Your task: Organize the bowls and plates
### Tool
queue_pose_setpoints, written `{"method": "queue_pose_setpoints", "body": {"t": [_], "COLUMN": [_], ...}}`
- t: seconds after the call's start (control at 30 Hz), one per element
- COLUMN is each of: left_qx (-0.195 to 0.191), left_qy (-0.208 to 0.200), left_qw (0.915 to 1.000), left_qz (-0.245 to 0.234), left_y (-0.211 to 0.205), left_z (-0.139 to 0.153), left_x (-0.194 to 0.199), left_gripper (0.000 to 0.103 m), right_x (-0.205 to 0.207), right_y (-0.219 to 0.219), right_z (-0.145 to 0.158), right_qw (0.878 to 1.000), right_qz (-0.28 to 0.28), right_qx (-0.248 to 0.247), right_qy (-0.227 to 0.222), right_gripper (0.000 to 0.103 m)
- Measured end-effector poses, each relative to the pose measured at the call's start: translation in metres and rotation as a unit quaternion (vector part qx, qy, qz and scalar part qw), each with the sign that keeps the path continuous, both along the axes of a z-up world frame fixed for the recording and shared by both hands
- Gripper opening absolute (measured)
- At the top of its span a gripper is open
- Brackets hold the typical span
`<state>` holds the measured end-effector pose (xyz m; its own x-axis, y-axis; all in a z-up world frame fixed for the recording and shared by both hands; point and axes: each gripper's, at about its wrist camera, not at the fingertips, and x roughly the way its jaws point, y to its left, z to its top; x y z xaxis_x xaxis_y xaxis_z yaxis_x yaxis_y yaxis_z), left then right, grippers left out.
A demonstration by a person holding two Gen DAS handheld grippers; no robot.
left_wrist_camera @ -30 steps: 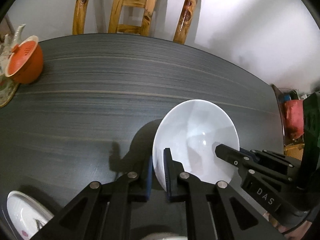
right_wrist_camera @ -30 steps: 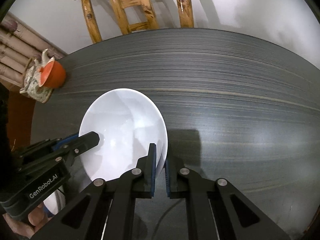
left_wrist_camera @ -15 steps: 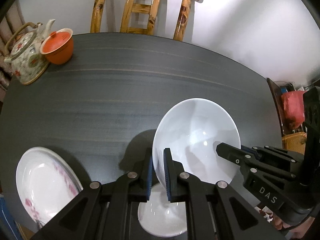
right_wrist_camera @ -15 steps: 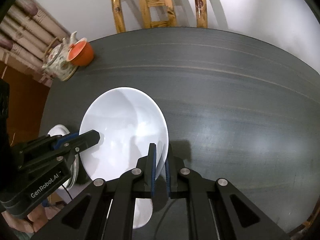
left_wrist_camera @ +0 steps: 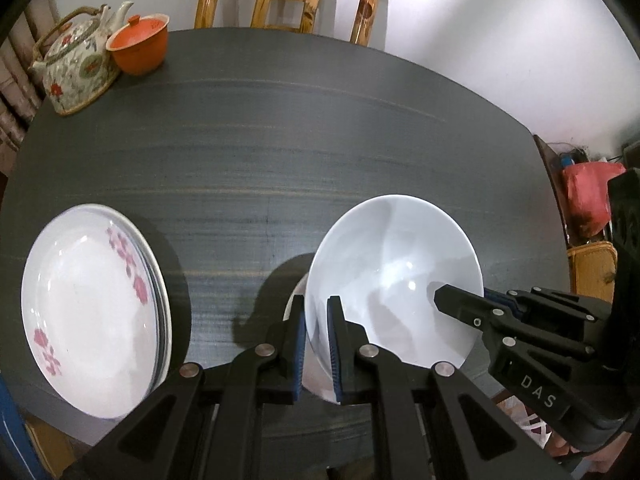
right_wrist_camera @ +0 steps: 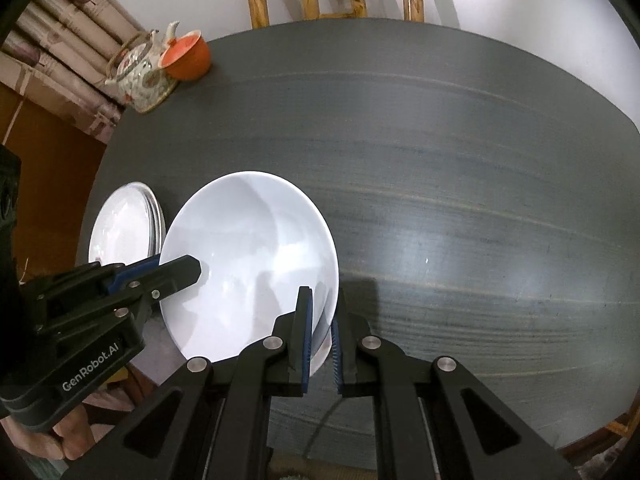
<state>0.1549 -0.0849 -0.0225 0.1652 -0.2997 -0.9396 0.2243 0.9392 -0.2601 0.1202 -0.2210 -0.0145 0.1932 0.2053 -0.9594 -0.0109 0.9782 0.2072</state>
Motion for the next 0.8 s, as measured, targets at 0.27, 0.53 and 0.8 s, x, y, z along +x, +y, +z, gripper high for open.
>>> {"method": "queue_pose_setpoints", "body": {"t": [0.27,0.53,0.8], "left_qx": [0.013,0.023,0.025], "left_qy": [0.004,0.010,0.007], "left_qw": [0.9999,0.9997,0.9996], "left_qz": [-0.003,-0.003,-0.007], "left_y": [0.000,-0.002,-0.005], "left_z": [-0.012,-0.023,-0.024], "left_x": [-0.015,-0.020,-0.017], "left_gripper": [0.010,0.010,0.010], "right_x": [-0.015,-0.021,-0.020], "right_y": [0.004,0.007,0.009], "right_z": [-0.010,-0.017,-0.023], "right_qw": [1.000,1.000,1.000], "right_qz": [0.004,0.006,0.005], "right_qx": [-0.004,-0.007,-0.012], "right_qy": [0.009,0.017,0.023], "right_gripper": [0.009,0.009,0.009]}}
